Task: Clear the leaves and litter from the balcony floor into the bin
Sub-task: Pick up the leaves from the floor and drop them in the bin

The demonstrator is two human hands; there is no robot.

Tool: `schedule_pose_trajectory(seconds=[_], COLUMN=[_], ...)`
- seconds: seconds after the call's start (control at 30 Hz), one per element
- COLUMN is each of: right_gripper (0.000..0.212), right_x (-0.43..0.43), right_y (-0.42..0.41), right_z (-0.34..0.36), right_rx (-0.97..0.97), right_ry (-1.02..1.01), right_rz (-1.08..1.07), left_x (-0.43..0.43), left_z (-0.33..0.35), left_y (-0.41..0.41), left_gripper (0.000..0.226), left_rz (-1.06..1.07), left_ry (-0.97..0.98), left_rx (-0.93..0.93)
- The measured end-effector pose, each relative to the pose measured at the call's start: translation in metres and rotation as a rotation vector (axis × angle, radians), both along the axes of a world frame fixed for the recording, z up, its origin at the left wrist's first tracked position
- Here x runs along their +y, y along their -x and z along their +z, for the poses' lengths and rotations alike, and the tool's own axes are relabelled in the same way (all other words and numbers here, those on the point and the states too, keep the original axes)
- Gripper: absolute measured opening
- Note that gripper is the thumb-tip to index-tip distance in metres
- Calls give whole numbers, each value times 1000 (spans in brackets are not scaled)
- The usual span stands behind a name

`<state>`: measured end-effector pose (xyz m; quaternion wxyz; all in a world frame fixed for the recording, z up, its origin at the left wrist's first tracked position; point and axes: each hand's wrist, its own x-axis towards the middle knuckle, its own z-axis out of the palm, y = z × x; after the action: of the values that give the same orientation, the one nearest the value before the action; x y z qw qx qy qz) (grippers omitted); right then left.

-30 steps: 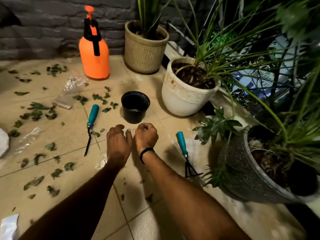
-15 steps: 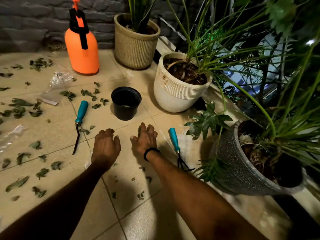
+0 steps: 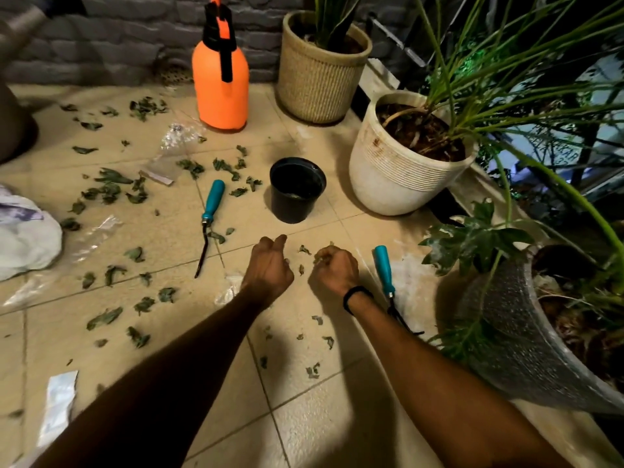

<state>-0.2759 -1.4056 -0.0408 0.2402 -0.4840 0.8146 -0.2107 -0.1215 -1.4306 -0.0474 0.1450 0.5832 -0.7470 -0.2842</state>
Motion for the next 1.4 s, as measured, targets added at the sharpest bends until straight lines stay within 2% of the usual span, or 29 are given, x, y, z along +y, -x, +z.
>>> schedule_pose_trajectory(seconds=[0.17, 0.27, 0.33, 0.43, 0.53, 0.63, 0.73, 0.77, 0.83, 0.9, 0.97, 1.03, 1.1, 1.17, 1.23, 1.3, 1.33, 1.4], right_gripper=[27, 15, 11, 7, 6, 18, 21, 21, 19, 15, 16, 21, 28, 22, 17, 20, 19, 9], right_x=[-13, -21, -22, -18, -12, -7, -2, -1, -3, -6, -5, 0, 8, 16, 19, 19, 17, 12], right_y=[19, 33, 37, 37, 34, 30, 24, 23, 23, 25, 24, 22, 21, 24, 24, 23, 21, 19], right_z=[7, 8, 8, 2, -4, -10, -14, -12, -9, -5, 1, 10, 23, 27, 28, 26, 24, 14], right_rx=[64, 37, 5, 208, 306, 321, 415, 387, 238, -61, -364, -774, -1237, -1506, -1536, -1456, -1360, -980], right_ry=[19, -44, -110, -197, -142, -91, -41, -42, -40, -39, -46, -38, -19, -4, 7, 1, -20, -58], right_rz=[-101, -1, 97, 252, 315, 324, 357, 320, 181, -58, -208, -312, -416, -499, -537, -564, -562, -487], left_x=[-6, -6, -6, -5, -2, 2, 0, -2, -6, -9, -17, -25, -30, -29, -25, -22, -22, -21], left_z=[-7, -10, -11, -13, -15, -17, -13, -12, -8, -1, 11, 24, 33, 36, 38, 38, 38, 36], left_y=[12, 18, 20, 20, 19, 21, 24, 24, 21, 18, 10, -2, -15, -25, -30, -34, -35, -36], left_gripper=[79, 81, 74, 52, 29, 20, 13, 12, 9, 8, 16, 18, 13, 9, 11, 13, 14, 16], left_rz=[-204, -338, -398, -446, -458, -426, -324, -255, -43, 194, 422, 533, 570, 548, 508, 484, 478, 482], left_ry=[35, 75, 138, 223, 242, 220, 101, 31, -152, -377, -673, -974, -1127, -1139, -1116, -1097, -1086, -1049], left_rx=[-136, -241, -296, -286, -235, -227, -161, -90, 174, 562, 983, 1311, 1487, 1518, 1493, 1452, 1412, 1282])
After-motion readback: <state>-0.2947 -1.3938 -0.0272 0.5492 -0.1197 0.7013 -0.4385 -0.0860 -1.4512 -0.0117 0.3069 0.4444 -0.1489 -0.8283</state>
